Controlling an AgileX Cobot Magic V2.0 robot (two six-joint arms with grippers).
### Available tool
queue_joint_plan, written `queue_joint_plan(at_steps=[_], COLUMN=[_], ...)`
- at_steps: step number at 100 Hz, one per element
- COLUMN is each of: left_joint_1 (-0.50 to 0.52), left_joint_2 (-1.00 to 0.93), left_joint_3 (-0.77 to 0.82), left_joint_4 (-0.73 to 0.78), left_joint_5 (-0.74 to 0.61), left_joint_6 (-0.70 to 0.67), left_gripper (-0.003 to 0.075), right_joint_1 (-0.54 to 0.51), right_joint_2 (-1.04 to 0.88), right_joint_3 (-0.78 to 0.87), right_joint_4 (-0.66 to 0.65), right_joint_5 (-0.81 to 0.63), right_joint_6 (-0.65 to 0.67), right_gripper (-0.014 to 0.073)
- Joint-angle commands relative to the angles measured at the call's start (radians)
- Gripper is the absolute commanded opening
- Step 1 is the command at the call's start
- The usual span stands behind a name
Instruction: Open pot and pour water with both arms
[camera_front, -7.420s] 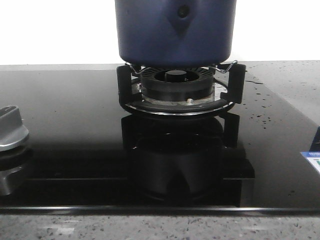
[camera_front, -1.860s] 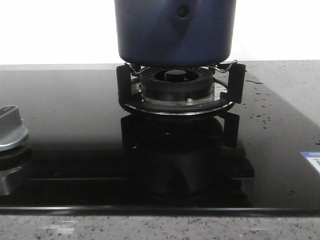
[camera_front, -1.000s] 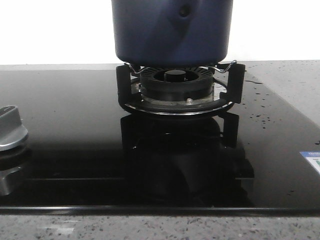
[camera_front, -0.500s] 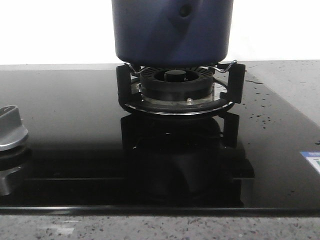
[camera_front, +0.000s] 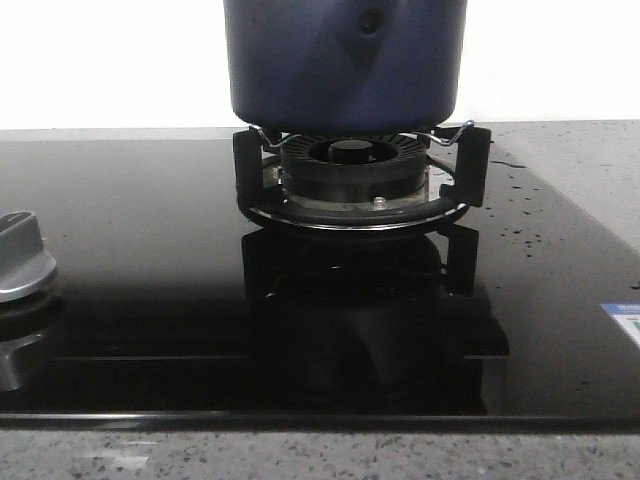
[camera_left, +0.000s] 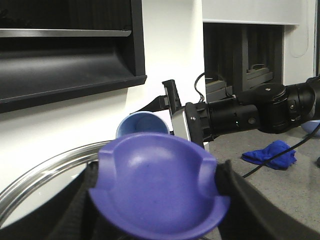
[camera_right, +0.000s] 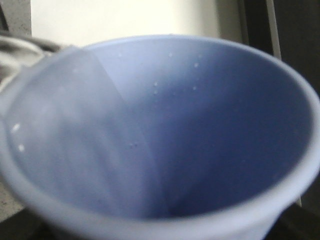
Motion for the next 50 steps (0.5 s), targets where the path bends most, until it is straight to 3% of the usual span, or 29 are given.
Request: queue_joint_plan(at_steps=[1,50], left_joint_1=[0.002,0.002], left_joint_2=[-0.005,-0.005], left_joint_3=[-0.030,-0.030], left_joint_4=[-0.075,-0.073], left_joint_5=[-0.007,-0.007], left_joint_6=[-0.009,-0.009], left_gripper=[0.0263,0.0263], right_joint_1=[0.002,0.014], right_joint_2=[-0.035,-0.035], right_joint_3=[-0.040,-0.054], right_joint_4=[-0.051,-0.051], right_joint_5=[0.026,-0.002], right_joint_6=[-0.049,-0.189], right_gripper=[0.0240,0.0240])
